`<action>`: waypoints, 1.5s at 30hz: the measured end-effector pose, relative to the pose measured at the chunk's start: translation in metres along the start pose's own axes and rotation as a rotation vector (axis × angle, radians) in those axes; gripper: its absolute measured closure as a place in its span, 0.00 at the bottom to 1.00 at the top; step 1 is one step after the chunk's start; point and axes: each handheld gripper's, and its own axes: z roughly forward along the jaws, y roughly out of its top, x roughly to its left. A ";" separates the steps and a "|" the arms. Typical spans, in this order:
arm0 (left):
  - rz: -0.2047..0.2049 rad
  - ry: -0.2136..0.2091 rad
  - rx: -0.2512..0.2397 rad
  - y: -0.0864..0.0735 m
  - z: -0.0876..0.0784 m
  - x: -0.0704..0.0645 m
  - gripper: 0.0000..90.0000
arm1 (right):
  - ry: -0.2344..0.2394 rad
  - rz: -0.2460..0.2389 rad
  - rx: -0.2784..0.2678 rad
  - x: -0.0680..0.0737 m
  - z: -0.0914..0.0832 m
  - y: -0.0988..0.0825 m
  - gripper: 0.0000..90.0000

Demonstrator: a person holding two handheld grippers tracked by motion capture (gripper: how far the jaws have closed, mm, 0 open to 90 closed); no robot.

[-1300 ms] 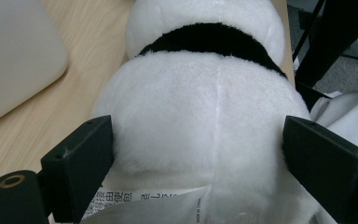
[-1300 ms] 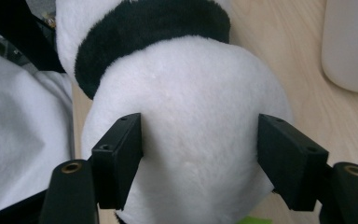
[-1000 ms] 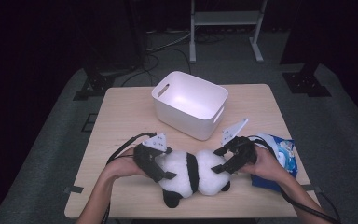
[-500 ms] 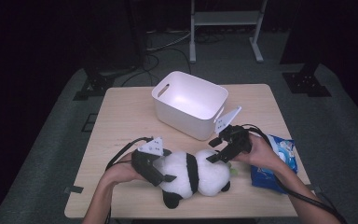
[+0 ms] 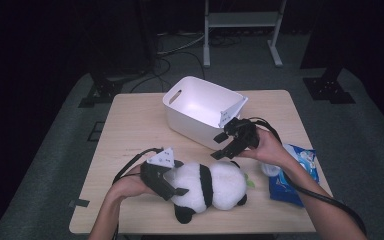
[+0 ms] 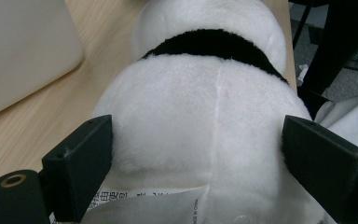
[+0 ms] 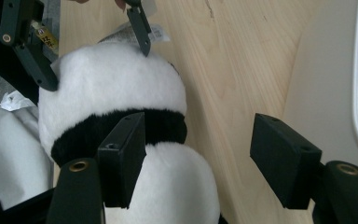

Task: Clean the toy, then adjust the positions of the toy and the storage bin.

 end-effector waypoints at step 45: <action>-0.015 -0.007 -0.010 -0.002 0.000 0.000 0.11 | -0.078 -0.014 0.046 -0.053 0.016 0.055 0.57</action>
